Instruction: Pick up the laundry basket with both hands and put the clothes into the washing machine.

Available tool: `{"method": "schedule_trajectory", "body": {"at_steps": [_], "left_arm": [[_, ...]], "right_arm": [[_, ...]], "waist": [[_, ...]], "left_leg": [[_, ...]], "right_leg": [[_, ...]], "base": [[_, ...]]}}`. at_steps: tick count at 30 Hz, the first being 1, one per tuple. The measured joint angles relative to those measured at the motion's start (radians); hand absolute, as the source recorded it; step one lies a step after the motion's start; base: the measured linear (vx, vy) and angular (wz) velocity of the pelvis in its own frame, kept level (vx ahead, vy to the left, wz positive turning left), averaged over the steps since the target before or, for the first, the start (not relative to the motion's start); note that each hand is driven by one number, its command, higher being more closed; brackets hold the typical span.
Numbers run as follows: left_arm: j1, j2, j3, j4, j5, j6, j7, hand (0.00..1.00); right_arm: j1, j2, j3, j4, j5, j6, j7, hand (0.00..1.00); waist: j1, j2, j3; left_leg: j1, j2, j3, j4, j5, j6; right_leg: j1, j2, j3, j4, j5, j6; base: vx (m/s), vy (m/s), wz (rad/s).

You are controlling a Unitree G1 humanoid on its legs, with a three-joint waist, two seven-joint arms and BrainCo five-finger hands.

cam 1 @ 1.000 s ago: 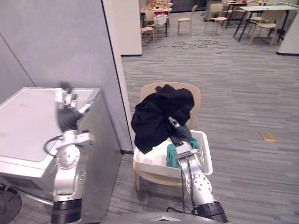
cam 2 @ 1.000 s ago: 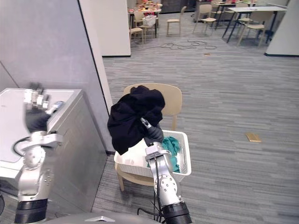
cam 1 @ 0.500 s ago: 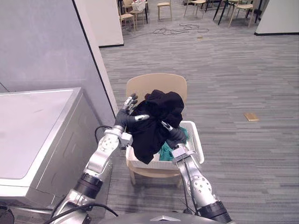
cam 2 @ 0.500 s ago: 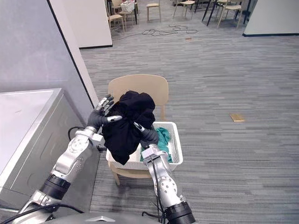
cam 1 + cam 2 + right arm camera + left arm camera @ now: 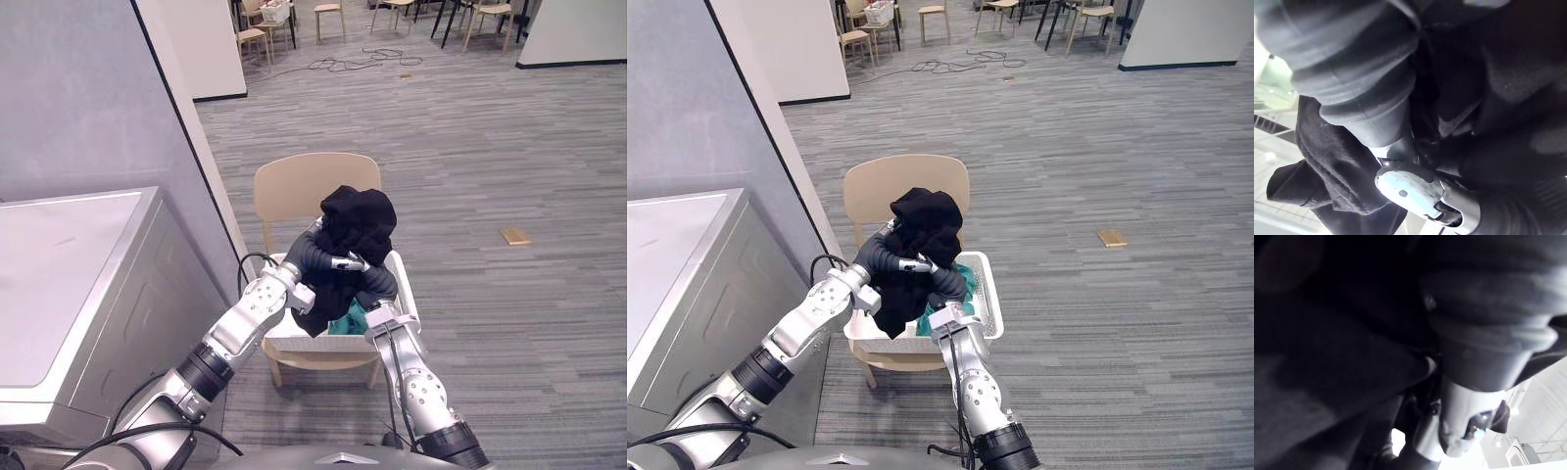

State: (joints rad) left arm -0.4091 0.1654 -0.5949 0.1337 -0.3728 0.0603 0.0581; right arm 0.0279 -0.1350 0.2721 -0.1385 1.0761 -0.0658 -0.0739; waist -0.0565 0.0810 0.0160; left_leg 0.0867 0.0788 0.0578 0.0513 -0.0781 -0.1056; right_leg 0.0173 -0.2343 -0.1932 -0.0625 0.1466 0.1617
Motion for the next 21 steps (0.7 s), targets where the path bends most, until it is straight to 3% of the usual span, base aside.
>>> {"method": "schedule_trajectory", "body": {"at_steps": [21], "left_arm": [[-0.061, 0.0, -0.046, 0.064, -0.058, -0.016, 0.005, 1.0]], "right_arm": [[0.027, -0.022, 0.018, -0.025, 0.035, -0.005, -0.038, 1.0]], "waist": [[-0.004, -0.001, -0.002]], "left_leg": [[-0.018, -0.002, -0.016, 0.015, 0.0, 0.0]], "right_leg": [[0.012, -0.002, -0.008, -0.017, 0.013, 0.0]], "base": [[-0.02, -0.006, 0.02]]}}
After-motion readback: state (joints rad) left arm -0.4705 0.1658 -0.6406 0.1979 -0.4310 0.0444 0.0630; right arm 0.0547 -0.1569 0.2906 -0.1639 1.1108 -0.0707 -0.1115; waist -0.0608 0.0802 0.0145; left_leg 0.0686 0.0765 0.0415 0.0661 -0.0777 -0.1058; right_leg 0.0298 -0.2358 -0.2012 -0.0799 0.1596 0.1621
